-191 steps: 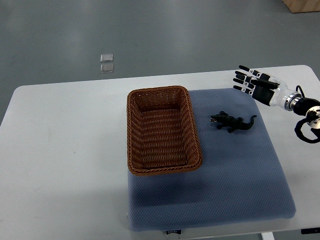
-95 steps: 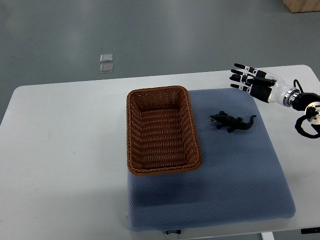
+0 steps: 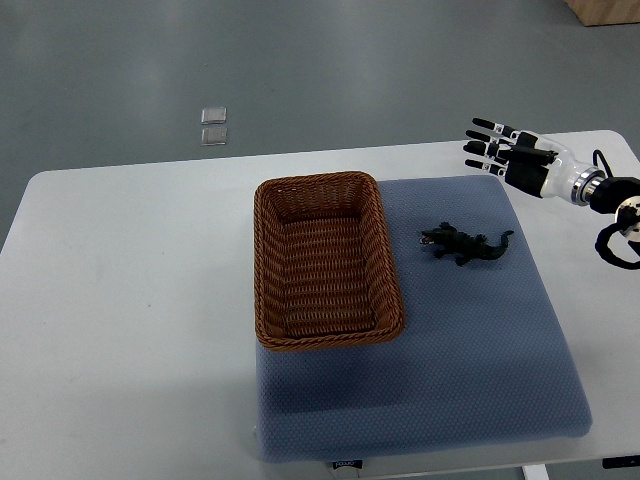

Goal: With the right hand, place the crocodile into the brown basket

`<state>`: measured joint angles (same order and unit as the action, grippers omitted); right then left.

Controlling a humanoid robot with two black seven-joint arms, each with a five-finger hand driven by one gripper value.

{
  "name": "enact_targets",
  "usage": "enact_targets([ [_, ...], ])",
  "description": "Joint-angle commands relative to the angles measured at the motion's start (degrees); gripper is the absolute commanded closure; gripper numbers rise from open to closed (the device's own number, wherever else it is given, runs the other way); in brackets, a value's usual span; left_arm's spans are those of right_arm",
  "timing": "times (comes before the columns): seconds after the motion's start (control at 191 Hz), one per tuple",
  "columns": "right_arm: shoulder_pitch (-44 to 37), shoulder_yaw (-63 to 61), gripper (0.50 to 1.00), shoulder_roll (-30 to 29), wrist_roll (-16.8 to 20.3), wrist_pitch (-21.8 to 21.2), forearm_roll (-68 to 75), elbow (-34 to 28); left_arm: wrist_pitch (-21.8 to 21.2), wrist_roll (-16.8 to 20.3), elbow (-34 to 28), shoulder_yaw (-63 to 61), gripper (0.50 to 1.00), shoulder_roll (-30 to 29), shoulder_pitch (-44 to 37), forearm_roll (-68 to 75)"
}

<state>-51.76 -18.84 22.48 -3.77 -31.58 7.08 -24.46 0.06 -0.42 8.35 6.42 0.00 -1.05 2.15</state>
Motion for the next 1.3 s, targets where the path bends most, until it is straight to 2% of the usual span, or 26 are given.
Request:
enact_targets([
  [0.0, -0.62, -0.15, 0.566, -0.25, -1.68, 0.46, -5.15, 0.12, 0.03, -0.02, 0.00, -0.01, 0.500, 0.00, -0.10, 0.05],
  [0.105, -0.71, -0.50, 0.566, -0.25, -6.24, 0.55, -11.38, -0.15, 0.03, -0.02, 0.00, -0.01, 0.500, 0.00, -0.01, 0.05],
  [0.262, -0.89, -0.59, 0.566, -0.07, -10.38, 0.55, -20.44, -0.32, 0.03, -0.02, 0.00, -0.01, 0.500, 0.00, -0.01, -0.04],
  [0.472, -2.91, -0.50, 0.566, 1.60, -22.94, 0.64, -39.77, -2.78, 0.03, -0.02, 0.00, -0.01, 0.500, 0.00, -0.09, -0.04],
  [0.572, -3.52, -0.50, 0.568, 3.09, -26.55, 1.08, -48.65, -5.59, -0.06, -0.02, 0.00, -0.01, 0.500, 0.00, -0.01, -0.04],
  [0.718, -3.87, -0.24, 0.566, 5.29, -27.78, 1.78, -57.53, -8.85, 0.03, -0.02, 0.00, -0.01, 0.500, 0.00, -0.01, -0.04],
  [0.876, -4.40, -0.15, 0.568, 6.17, -31.23, 2.75, -69.48, -10.43, 0.03, -0.02, 0.00, -0.01, 0.500, 0.00, -0.01, -0.04],
  [1.091, -4.75, 0.38, 0.568, 6.43, -31.23, 7.23, -85.65, -13.50, 0.03, -0.02, 0.00, -0.01, 0.500, 0.00, -0.01, -0.04],
  [1.295, -4.93, 0.73, 0.568, 7.31, -31.23, 8.11, -92.69, -17.55, -0.06, -0.02, 0.00, -0.01, 0.500, 0.00, -0.01, -0.04],
])
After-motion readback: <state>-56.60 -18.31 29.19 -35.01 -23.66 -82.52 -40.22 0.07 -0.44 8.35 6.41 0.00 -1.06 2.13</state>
